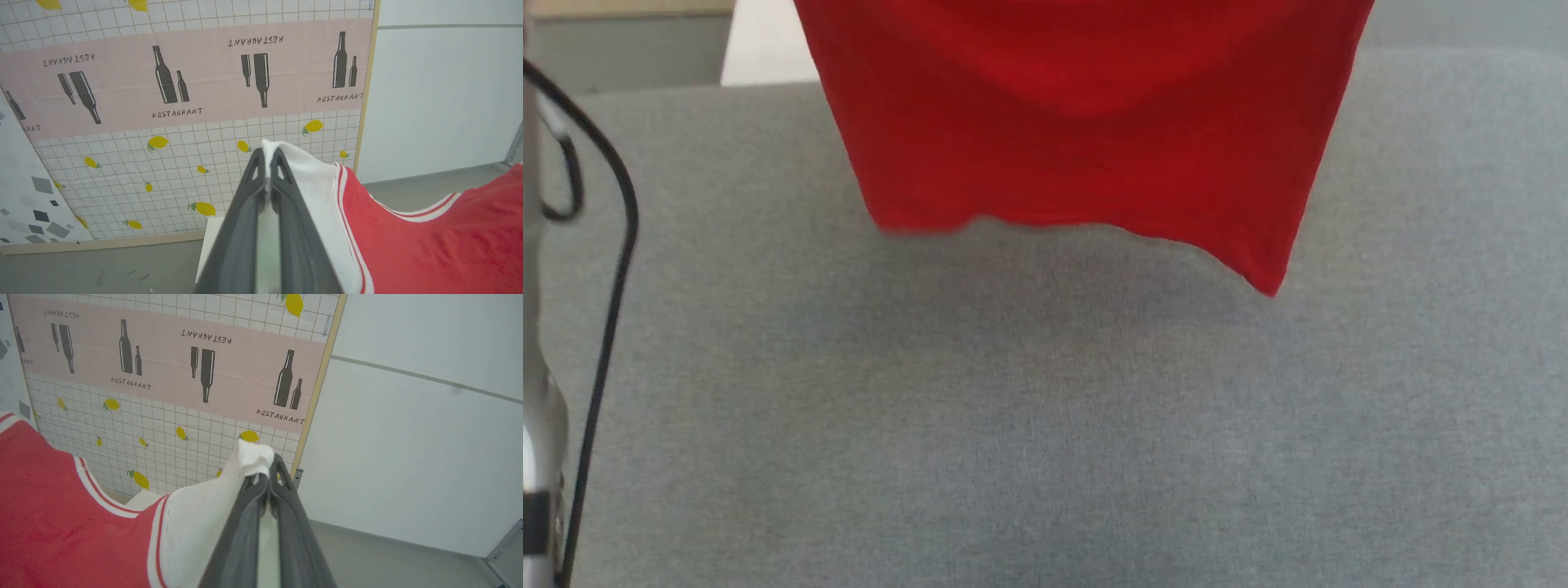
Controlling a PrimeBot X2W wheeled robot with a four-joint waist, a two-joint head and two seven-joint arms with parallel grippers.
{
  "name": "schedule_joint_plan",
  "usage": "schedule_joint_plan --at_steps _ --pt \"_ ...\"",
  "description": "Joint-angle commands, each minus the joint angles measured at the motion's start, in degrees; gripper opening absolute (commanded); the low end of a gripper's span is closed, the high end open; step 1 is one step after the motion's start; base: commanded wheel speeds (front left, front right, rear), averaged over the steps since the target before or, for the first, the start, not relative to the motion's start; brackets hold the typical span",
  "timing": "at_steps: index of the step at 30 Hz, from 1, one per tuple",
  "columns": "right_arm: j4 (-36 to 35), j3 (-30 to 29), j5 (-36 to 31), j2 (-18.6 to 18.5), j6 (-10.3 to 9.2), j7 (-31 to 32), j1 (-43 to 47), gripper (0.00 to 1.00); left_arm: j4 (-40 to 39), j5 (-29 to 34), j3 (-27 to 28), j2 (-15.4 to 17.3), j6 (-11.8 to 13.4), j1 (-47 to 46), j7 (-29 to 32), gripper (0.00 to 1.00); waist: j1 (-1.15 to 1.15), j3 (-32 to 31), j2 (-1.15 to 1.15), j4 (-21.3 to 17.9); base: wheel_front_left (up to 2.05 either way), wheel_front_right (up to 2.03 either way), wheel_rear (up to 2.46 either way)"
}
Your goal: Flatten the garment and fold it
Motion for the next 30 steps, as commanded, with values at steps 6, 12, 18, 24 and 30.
schedule_joint_plan --at_steps 6,12,18,24,30 --pt "4.60 1.77 -5.02 0.31 -0.09 -7.05 -8.67 0.00 6.93 4.66 -0.69 -2.85 1.96 -9.87 -9.18 0.00 0.00 10.61 0.00 -0.69 0.00 0.00 0.00" --pt "11.02 4.57 -9.94 0.50 -0.09 -16.38 -17.74 0.00 13.22 7.11 0.04 -4.77 3.66 -17.52 -17.55 0.00 0.00 15.42 0.00 -0.62 0.00 0.00 0.00" --pt "16.73 8.34 -12.12 -1.84 -0.09 -21.85 -24.47 0.00 17.85 6.93 1.28 -6.10 3.73 -22.49 -24.38 0.00 0.00 19.24 0.00 0.26 0.00 0.00 0.00" --pt "20.32 11.13 -13.14 -5.73 -0.09 -28.08 -26.81 0.00 20.93 6.55 1.31 -7.00 2.14 -23.23 -31.69 0.00 0.00 23.03 0.00 1.95 0.00 0.00 0.00" --pt "23.38 14.20 -11.70 -8.51 -0.09 -32.75 -25.55 0.00 23.47 4.88 1.44 -7.23 -0.10 -19.98 -36.13 0.00 0.00 25.38 0.00 3.19 0.00 0.00 0.00"
